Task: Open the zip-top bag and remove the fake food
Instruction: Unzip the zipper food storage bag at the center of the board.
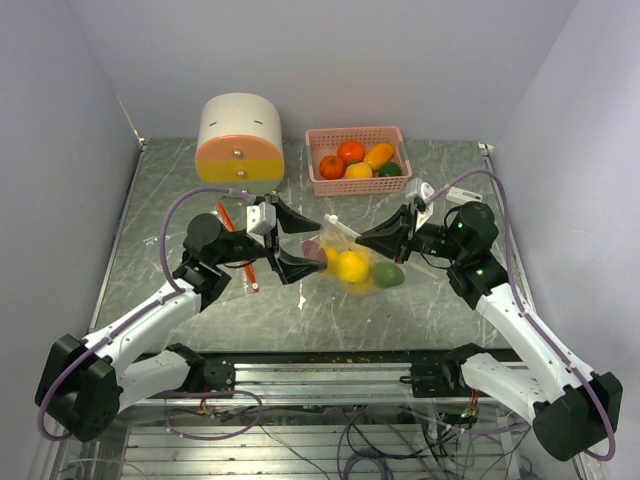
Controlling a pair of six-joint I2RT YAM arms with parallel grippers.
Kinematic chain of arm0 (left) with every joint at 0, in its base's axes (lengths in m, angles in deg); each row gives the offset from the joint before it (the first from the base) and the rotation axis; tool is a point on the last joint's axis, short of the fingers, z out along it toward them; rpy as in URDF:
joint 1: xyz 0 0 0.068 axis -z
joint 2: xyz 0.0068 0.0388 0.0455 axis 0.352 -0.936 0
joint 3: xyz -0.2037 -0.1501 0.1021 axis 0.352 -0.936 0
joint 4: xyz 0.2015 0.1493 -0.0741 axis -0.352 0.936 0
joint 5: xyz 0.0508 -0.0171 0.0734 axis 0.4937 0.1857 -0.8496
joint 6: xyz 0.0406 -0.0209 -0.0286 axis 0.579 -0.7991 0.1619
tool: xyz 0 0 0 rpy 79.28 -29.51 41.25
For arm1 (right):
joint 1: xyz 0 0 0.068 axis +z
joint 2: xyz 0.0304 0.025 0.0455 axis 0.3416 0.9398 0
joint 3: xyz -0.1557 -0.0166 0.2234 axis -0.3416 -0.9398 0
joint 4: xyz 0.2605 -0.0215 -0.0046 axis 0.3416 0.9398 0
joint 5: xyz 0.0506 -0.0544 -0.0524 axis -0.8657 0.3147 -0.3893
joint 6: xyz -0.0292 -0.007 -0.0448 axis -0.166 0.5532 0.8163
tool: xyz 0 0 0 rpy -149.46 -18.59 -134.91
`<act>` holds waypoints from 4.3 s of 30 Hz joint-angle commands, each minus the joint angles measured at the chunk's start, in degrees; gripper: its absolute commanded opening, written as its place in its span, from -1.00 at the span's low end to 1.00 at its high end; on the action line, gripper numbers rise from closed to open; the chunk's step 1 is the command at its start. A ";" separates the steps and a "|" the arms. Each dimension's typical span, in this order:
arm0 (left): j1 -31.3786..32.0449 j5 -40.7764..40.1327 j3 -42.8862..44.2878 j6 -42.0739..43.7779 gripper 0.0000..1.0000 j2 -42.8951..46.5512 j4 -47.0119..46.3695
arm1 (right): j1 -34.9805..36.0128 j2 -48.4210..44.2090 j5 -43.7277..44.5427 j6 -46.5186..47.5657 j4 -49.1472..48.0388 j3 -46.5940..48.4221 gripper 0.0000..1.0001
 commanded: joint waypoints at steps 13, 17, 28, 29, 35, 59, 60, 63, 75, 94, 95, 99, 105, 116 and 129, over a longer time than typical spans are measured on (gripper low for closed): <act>-0.76 -0.27 3.73 3.15 0.99 -5.24 -5.42 | 0.59 1.25 -7.41 -2.16 -7.34 -0.36 -1.00; -1.68 2.51 3.59 -1.25 1.00 -6.49 -12.06 | 0.69 1.48 -7.78 -1.91 -7.55 -0.55 -1.00; -1.86 7.88 2.69 -15.75 -0.12 -12.61 -32.36 | 0.96 2.63 -7.46 -2.18 -7.74 -0.16 -1.00; -1.86 8.13 2.85 -16.21 -0.20 -12.96 -32.72 | 1.01 2.89 -7.26 -1.64 -6.65 0.09 -1.00; -2.19 9.83 3.24 -16.49 -0.60 -14.20 -32.31 | 1.60 2.92 -5.60 -0.57 -5.17 0.26 -1.00; -2.39 9.11 2.30 -10.78 -0.10 -13.91 -22.49 | 1.73 2.10 -3.56 -3.35 -8.96 -0.70 -1.00; -2.39 8.95 2.27 -11.17 -0.18 -13.82 -23.10 | 1.73 2.16 -3.61 -3.38 -8.88 -0.70 -1.00; -2.44 8.75 2.80 -12.01 -0.38 -13.59 -23.32 | 1.87 2.22 -3.81 -3.23 -8.65 -0.84 -1.00; -2.47 8.98 4.41 -10.27 -0.86 -13.82 -19.40 | 6.99 3.50 -2.04 2.08 -1.27 2.18 -1.00; -2.45 9.06 4.38 -1.59 -0.86 -10.72 -6.70 | 15.88 9.00 20.17 6.10 3.11 10.41 -0.02; -2.44 8.48 4.52 -0.45 -0.86 -10.52 -5.11 | 15.88 8.59 20.11 5.89 2.83 10.52 0.03; -2.48 8.49 5.08 0.64 -0.86 -10.70 -3.07 | 15.89 6.19 20.45 5.00 -0.29 9.01 0.14; -2.48 11.01 3.33 -3.22 -0.86 -10.40 -9.56 | 15.88 8.52 22.16 5.58 -1.57 10.59 0.09; -2.50 9.70 4.18 0.24 -0.86 -9.18 -3.92 | 15.89 11.42 15.73 5.08 -4.89 10.65 -0.11; -2.47 9.52 4.04 0.97 -0.86 -8.01 -2.92 | 15.88 12.37 13.09 4.42 -8.24 8.04 -0.17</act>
